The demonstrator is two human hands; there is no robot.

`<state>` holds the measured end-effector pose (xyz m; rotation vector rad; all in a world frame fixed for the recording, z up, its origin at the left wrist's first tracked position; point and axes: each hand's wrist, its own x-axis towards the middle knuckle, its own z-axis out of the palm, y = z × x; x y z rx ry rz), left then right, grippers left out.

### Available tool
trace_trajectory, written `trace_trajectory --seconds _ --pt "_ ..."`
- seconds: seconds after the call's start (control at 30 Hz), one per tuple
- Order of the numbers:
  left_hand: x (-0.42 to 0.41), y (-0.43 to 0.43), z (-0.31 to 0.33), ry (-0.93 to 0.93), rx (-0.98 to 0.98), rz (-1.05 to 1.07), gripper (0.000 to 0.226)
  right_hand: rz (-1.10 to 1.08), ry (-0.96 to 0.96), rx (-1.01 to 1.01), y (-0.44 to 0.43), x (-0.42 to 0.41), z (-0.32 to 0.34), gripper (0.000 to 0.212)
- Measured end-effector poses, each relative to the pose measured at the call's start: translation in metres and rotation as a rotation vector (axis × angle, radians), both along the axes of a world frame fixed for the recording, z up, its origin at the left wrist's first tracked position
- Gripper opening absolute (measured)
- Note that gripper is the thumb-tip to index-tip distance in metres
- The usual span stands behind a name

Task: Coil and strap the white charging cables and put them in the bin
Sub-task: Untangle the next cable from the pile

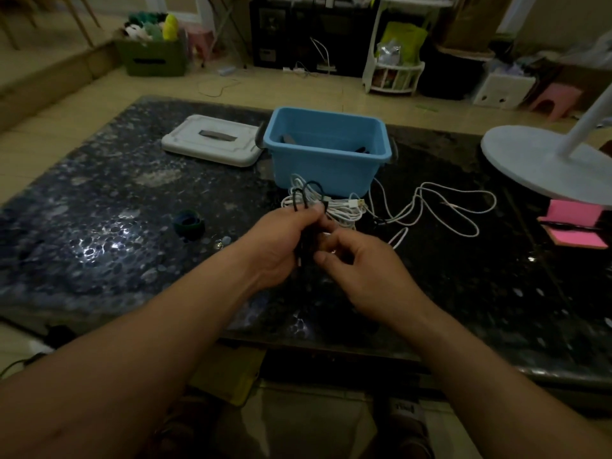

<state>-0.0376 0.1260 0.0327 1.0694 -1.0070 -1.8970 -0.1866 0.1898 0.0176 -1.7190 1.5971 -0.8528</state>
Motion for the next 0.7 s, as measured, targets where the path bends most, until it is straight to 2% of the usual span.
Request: trace_trajectory --seconds 0.1,0.17,0.23,0.33,0.37,0.43,0.53,0.63,0.7 --pt "0.010 -0.012 0.005 0.172 0.081 0.096 0.033 0.035 0.140 0.050 -0.002 -0.007 -0.003 0.016" --pt "0.022 -0.023 0.010 0.239 0.147 0.150 0.034 0.087 0.150 0.121 -0.003 -0.014 -0.002 0.023" --pt "0.032 -0.032 0.009 0.110 0.097 0.124 0.033 0.145 0.228 0.096 -0.002 -0.022 0.002 0.020" --pt "0.032 -0.026 0.002 -0.291 -0.155 -0.061 0.030 0.191 0.587 -0.070 -0.009 -0.038 0.010 0.020" --pt "0.030 -0.019 0.003 -0.439 -0.256 -0.152 0.028 0.177 0.639 -0.098 -0.011 -0.043 0.013 0.022" --pt "0.027 -0.009 0.005 -0.642 -0.454 -0.339 0.025 0.099 0.541 -0.120 -0.015 -0.047 0.020 0.023" --pt "0.020 -0.003 0.001 -0.768 -0.636 -0.521 0.031 -0.018 0.202 -0.089 -0.017 -0.039 0.027 0.015" --pt "0.015 0.003 -0.004 -0.764 -0.681 -0.605 0.021 -0.049 0.067 -0.069 -0.020 -0.030 0.029 0.014" --pt "0.016 0.003 -0.005 -0.725 -0.656 -0.572 0.028 -0.050 0.034 -0.062 -0.022 -0.030 0.032 0.013"
